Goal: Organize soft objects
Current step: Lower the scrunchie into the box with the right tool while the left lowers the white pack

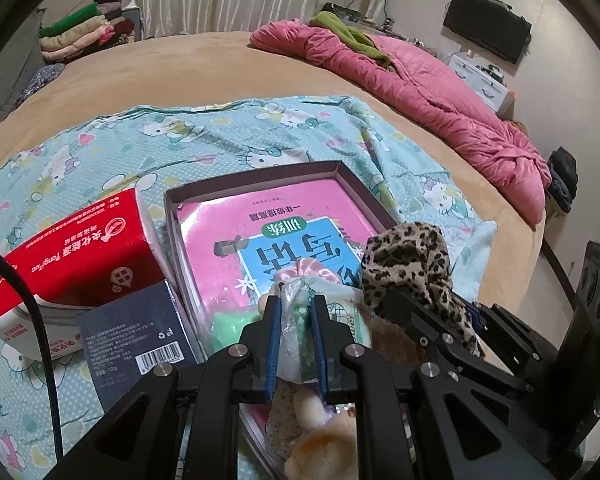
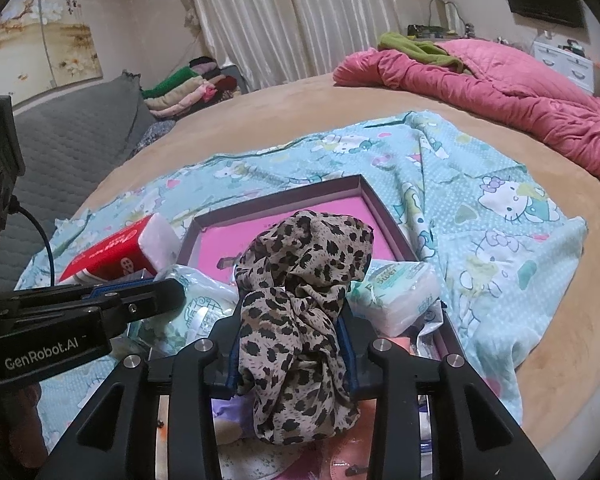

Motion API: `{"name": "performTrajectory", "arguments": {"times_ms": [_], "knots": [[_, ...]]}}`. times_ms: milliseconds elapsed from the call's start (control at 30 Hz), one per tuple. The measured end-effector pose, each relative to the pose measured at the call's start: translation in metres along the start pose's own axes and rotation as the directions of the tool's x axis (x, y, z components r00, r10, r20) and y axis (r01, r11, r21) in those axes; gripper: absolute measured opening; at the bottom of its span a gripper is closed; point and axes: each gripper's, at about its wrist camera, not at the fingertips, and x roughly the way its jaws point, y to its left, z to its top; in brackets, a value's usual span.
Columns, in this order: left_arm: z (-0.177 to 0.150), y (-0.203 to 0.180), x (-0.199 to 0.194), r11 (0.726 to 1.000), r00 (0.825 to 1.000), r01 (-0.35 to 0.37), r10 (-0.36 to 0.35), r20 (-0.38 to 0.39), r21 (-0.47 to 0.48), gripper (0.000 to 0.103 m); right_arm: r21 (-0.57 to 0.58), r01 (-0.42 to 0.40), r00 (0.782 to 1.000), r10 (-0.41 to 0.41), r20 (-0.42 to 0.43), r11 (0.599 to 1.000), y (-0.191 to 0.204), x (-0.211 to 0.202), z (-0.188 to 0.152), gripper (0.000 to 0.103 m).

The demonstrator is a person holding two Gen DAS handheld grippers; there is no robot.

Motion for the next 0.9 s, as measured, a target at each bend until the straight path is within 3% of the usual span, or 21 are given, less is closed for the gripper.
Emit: {"name": "performTrajectory", "arguments": {"times_ms": [167,400,633,900], "knots": [[0.001,0.004,0.003,1.0,1.0,0.002,-0.002,-0.009,-0.014,0.015,-0.007,0.003,1.0,-0.003,-0.019,1.0,0.0,0.003,-0.001,0.047],[0.0,0.003,0.005,1.0,1.0,-0.002,0.001,-0.012,-0.01,0.015,0.012,0.017,1.0,-0.017,-0.011,1.0,-0.004,0.001,0.0,0.065],[0.0,0.001,0.007,1.0,1.0,-0.003,0.003,-0.018,-0.005,0.015,0.023,0.053,0.999,-0.054,0.01,0.998,-0.009,-0.003,0.002,0.074],[0.0,-0.001,0.007,1.0,1.0,-0.006,0.006,-0.025,0.004,0.015,0.053,0.097,0.993,-0.1,0.056,0.994,-0.018,-0.013,0.005,0.076]]}}
